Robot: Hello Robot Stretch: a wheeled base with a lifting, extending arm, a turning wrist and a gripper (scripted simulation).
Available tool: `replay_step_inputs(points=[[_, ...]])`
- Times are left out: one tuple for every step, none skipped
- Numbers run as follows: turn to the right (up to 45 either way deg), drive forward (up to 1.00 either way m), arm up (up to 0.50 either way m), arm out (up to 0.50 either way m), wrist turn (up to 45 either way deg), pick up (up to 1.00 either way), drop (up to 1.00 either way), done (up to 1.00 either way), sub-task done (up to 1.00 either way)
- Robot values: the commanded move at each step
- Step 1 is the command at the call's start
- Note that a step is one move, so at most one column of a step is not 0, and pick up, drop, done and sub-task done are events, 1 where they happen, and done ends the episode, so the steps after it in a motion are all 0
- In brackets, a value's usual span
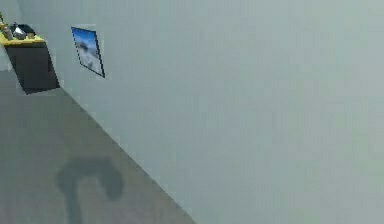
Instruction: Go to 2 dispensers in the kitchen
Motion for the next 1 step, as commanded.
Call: replay_step_inputs(points=[[-27.0, 0.0, 0.0, 0.0, 0.0, 0.0, 0.0, 0.0, 0.0]])
